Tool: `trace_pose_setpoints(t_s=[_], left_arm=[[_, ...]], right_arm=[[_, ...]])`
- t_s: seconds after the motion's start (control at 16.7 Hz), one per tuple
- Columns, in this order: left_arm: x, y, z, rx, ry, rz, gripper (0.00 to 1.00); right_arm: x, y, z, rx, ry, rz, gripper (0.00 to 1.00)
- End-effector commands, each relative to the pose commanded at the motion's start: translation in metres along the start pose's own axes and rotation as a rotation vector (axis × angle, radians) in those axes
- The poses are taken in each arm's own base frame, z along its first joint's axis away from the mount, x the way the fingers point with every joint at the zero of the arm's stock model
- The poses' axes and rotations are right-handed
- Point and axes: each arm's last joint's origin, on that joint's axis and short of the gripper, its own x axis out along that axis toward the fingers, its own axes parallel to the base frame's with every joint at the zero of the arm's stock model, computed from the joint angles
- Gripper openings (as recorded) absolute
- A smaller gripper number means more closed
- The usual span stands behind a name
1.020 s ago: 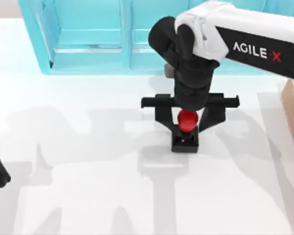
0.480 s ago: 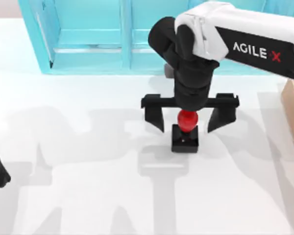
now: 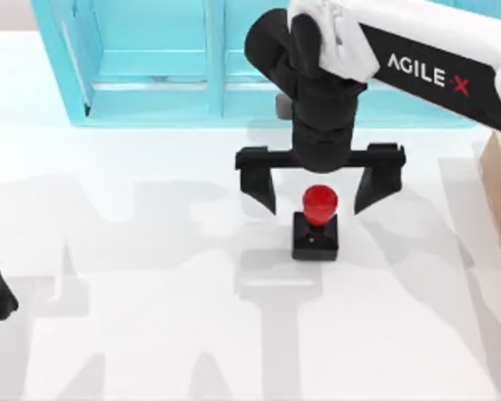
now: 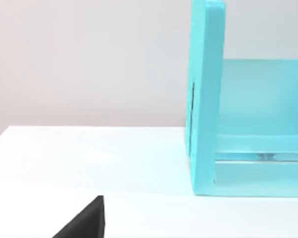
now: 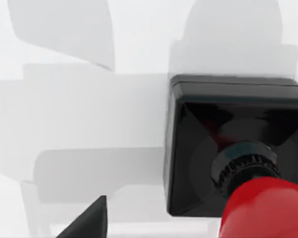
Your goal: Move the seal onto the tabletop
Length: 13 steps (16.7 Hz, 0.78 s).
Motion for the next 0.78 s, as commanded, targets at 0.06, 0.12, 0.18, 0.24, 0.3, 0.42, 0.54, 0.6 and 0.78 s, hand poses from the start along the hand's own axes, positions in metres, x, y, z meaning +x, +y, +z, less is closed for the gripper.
trace_pose_setpoints(t_s=[0.06,0.12,0.18,0.24,0.3,0.42,0.54,0.6,0.78], left_arm=[[0.000,0.000,0.000,0.000,0.000,0.000,1.00],[0.000,0.000,0.000,0.000,0.000,0.000,1.00],[0.000,0.000,0.000,0.000,0.000,0.000,1.00],[0.000,0.000,0.000,0.000,0.000,0.000,1.00],[0.000,0.000,0.000,0.000,0.000,0.000,1.00],[0.000,0.000,0.000,0.000,0.000,0.000,1.00],[0.000,0.000,0.000,0.000,0.000,0.000,1.00],[0.000,0.000,0.000,0.000,0.000,0.000,1.00],[0.000,0.000,0.000,0.000,0.000,0.000,1.00]], right_arm=[[-0.009,0.002,0.002,-0.001,0.005,-0.004,1.00],[-0.019,0.004,0.004,-0.001,0.005,-0.003,1.00],[-0.032,0.006,0.006,-0.001,0.002,0.000,1.00],[-0.047,0.007,0.007,-0.001,-0.006,0.008,1.00],[-0.061,0.007,0.007,-0.001,-0.016,0.017,1.00],[-0.089,0.004,0.004,-0.001,-0.032,0.031,1.00],[-0.108,-0.001,-0.002,-0.001,-0.036,0.033,1.00],[-0.116,-0.005,-0.005,-0.001,-0.035,0.031,1.00],[-0.129,-0.011,-0.012,0.000,-0.031,0.026,1.00]])
